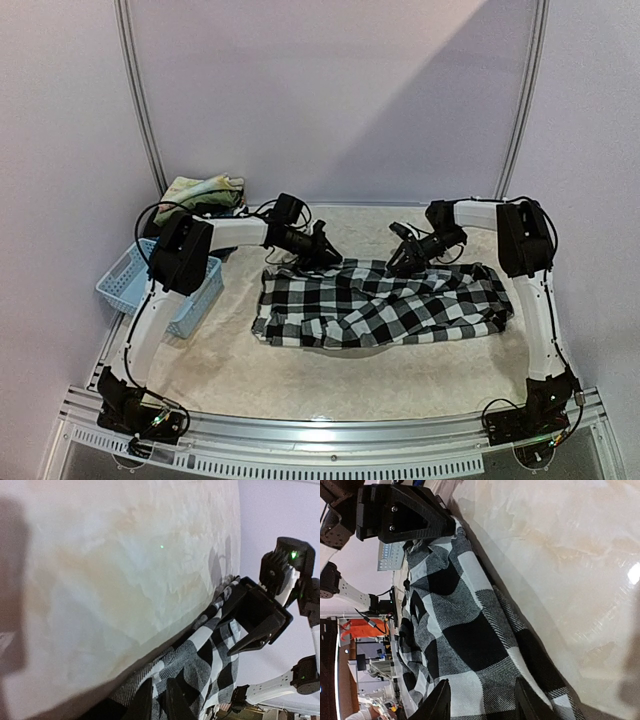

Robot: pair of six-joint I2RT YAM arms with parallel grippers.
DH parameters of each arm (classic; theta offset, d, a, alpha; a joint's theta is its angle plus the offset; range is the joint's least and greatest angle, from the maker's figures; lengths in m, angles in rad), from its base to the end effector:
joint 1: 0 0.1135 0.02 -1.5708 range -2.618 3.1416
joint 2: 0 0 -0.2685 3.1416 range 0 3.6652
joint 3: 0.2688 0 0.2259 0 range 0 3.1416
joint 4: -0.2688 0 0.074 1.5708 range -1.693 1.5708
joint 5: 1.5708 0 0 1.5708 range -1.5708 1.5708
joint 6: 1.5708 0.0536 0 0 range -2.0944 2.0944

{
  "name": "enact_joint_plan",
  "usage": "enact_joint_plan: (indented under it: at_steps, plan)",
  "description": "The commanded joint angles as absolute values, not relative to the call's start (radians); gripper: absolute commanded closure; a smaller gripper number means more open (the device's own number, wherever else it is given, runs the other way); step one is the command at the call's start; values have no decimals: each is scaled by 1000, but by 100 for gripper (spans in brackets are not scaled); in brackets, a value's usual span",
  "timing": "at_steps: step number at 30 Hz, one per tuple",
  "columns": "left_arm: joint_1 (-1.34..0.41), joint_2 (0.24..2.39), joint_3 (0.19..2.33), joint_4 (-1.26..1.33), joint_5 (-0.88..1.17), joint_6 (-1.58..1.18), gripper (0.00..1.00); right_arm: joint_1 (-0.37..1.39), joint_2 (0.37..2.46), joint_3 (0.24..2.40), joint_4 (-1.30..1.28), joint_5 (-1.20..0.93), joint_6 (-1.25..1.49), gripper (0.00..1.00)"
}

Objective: Fold and stack the mixed laundry pile
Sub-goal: Smooth out the rectangle-folded shirt at the center of the board, then adjust the rectangle-folded shirt at the center of the board.

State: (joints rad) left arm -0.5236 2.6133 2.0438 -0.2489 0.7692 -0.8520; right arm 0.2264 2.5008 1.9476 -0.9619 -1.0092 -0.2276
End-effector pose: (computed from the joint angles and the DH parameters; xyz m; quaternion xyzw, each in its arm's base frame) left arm 0.4529 -0.3046 0.0998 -0.0049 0.8731 -0.4858 0.0416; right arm 0.4359 0.1470 0.1082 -0.2100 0.8496 0.4832 0.0247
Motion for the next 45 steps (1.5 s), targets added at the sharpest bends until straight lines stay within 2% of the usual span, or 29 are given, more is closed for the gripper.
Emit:
enact_joint_plan:
  at_steps: [1, 6, 11, 15, 20, 22, 25, 32, 41, 45]
  plan:
    - [-499, 2619, 2009, -152, 749, -926, 89, 210, 2556, 1934, -883, -978, -104, 56]
    - [-502, 2561, 1972, -100, 745, -936, 90, 210, 2493, 1917, -904, -1010, -165, 53]
    - [-526, 2417, 1917, -109, 693, -864, 89, 210, 2314, 1867, -927, -1006, -259, 48]
    - [-580, 2300, 1853, -228, 652, -752, 87, 210, 2143, 1759, -914, -972, -317, 44]
    - [-665, 2128, 1681, -470, 535, -585, 72, 210, 2010, 1615, -939, -904, -398, 43]
    - [-692, 2078, 1622, -580, 484, -556, 63, 210, 1962, 1555, -953, -886, -442, 43]
    - [-716, 2018, 1539, -691, 446, -569, 54, 210, 1913, 1469, -952, -876, -479, 42]
    - [-743, 1887, 1288, -624, 408, -754, 53, 210, 1843, 1397, -948, -852, -512, 41]
    - [-752, 1923, 1201, -444, 511, -857, 54, 210, 1840, 1398, -957, -861, -527, 40]
    - [-753, 1935, 1218, -413, 515, -861, 60, 209, 1843, 1397, -965, -861, -535, 40]
